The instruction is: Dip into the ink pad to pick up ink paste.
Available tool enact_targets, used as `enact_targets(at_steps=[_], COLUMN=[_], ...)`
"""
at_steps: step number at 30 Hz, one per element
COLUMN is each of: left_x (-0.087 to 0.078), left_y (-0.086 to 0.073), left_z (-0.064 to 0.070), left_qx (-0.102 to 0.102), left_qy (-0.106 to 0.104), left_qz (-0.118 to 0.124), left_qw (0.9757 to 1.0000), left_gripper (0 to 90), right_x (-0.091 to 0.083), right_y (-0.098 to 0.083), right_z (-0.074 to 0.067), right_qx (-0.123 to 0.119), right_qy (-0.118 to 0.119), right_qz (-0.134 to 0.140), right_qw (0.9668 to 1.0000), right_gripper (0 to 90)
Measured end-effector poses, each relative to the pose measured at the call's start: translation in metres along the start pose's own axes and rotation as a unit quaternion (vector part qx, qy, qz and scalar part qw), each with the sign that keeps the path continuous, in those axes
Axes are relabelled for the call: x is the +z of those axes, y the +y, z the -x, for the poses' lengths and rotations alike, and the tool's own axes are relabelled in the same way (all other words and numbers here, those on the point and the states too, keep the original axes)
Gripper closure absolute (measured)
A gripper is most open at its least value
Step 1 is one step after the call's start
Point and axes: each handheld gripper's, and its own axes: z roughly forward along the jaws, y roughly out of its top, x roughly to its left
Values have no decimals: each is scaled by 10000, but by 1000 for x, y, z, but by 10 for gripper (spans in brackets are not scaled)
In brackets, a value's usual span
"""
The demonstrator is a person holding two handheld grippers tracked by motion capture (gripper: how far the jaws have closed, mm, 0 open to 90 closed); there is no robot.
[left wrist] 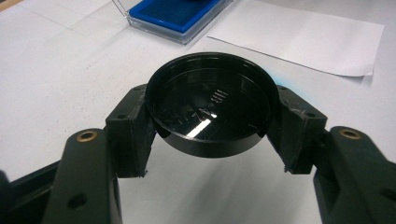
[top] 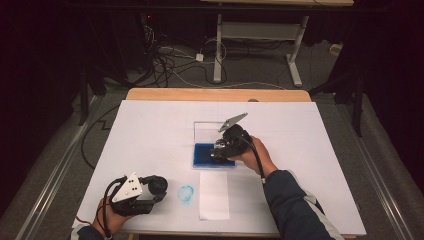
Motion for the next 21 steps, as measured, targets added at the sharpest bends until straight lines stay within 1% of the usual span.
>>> enact_targets(at_steps=[2,5,10,13,21], left_x=[1,1,0,0,1], left_y=[0,0,0,0,0], left_z=[0,1,1,1,1], left_qx=[11,24,23,26,18], left_qy=[-9,-15,-12,-10,-21], left_qz=[-9,-11,-8,-11,-23], left_qw=[10000,10000,10000,10000,10000], left_gripper=[363,363,363,363,363], right_x=[1,1,1,1,1], right_y=[0,-1,-4,-4,-3], right_z=[1,0,0,-2,-2], right_qx=[73,-19,-9,-50,-79], right_qy=[-10,-32,-64,-108,-124], right_qz=[21,24,90,55,25], right_qw=[10000,10000,9999,9999,9999], right_gripper=[564,564,564,564,564])
